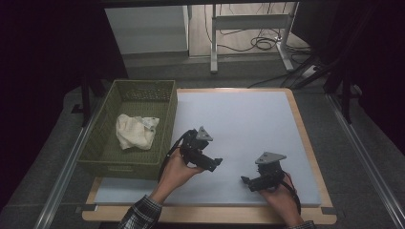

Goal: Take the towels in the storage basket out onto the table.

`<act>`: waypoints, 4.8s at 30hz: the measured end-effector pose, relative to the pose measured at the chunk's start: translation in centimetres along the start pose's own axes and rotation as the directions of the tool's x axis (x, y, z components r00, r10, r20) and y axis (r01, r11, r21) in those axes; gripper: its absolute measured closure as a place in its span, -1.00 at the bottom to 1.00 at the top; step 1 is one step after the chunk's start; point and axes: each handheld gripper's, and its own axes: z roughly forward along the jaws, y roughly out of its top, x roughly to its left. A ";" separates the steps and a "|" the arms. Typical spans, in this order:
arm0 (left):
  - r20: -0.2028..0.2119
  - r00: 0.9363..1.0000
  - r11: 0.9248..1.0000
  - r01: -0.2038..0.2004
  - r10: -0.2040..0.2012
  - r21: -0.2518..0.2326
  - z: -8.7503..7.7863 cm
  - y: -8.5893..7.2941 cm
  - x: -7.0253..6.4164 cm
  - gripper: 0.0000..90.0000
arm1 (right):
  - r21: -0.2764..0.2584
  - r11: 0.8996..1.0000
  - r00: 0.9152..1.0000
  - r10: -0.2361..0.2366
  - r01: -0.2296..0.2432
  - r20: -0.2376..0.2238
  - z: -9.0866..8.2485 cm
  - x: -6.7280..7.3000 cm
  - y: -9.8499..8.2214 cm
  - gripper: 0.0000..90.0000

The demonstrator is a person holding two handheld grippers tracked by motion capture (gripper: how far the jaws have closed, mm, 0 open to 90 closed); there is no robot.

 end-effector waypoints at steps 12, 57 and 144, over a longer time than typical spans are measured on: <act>-0.042 0.999 1.000 0.012 -0.012 0.003 -2.1 1.1 1.8 -0.95 | -0.002 1.000 1.000 0.001 -0.001 0.001 0.0 0.0 0.0 -0.93; -0.284 0.934 0.970 0.238 -0.215 0.046 -10.0 -3.1 14.9 -0.94 | -0.003 1.000 1.000 0.001 -0.001 0.001 0.0 0.0 0.0 -0.93; -0.273 0.907 0.875 0.395 -0.321 0.280 -11.5 -5.9 21.5 0.62 | -0.003 1.000 1.000 0.000 0.000 0.002 0.0 0.0 0.0 -0.93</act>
